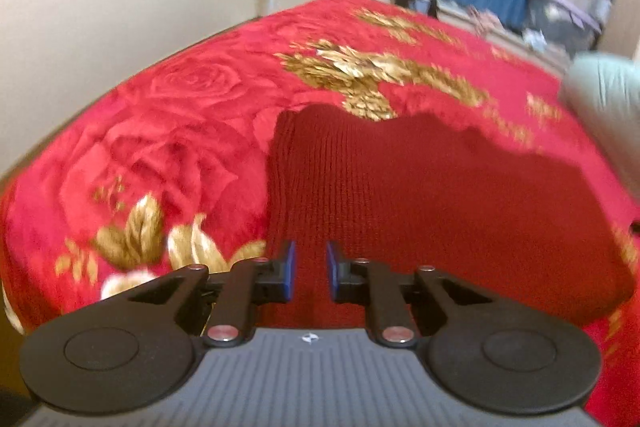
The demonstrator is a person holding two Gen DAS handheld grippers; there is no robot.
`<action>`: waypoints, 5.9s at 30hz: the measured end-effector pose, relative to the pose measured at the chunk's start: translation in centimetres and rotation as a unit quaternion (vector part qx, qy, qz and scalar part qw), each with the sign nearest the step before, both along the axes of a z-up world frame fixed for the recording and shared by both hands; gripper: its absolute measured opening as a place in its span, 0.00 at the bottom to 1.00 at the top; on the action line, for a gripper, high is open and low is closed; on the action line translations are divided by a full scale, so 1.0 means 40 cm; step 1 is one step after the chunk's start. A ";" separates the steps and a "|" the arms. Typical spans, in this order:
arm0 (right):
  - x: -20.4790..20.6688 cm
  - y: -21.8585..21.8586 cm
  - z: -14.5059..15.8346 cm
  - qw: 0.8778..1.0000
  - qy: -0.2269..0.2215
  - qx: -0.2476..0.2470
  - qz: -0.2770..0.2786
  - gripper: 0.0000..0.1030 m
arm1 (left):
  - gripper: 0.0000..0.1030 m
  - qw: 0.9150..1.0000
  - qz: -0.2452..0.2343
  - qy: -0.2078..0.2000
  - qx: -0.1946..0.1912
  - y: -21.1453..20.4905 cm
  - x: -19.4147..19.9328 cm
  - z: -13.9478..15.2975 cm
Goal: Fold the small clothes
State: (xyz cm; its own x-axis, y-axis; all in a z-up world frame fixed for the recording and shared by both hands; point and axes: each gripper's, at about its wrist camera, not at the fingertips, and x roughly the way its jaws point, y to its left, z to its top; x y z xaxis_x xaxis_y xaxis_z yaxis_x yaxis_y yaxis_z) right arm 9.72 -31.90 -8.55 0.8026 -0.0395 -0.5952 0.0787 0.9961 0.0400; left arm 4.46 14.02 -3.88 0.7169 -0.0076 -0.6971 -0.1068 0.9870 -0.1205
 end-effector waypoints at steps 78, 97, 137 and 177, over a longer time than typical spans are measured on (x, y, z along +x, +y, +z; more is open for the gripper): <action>0.029 -0.165 0.094 0.981 -0.033 0.188 -0.019 0.54 | 0.54 0.893 -0.430 -0.021 0.130 -0.955 -0.014 -0.106; 0.065 -0.011 -0.029 0.973 0.149 0.140 0.108 0.53 | 0.61 0.932 -0.341 0.063 0.107 -0.653 0.114 -0.041; 0.165 0.052 -0.072 0.951 0.010 0.309 0.017 0.06 | 0.63 0.959 -0.234 -0.008 -0.158 -0.306 0.584 0.047; -0.279 0.310 0.137 0.991 -0.080 0.065 0.090 0.76 | 1.00 0.987 -0.047 -0.133 0.074 -0.219 -0.201 0.132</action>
State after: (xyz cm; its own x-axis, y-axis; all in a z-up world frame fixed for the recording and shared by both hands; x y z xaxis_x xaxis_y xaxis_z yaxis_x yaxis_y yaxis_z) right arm -1.44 -19.52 -3.07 0.8742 0.1807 -0.4506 -0.1169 0.9792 0.1657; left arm -3.58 5.27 1.42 0.8755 0.0045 -0.4832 0.0024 0.9999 0.0137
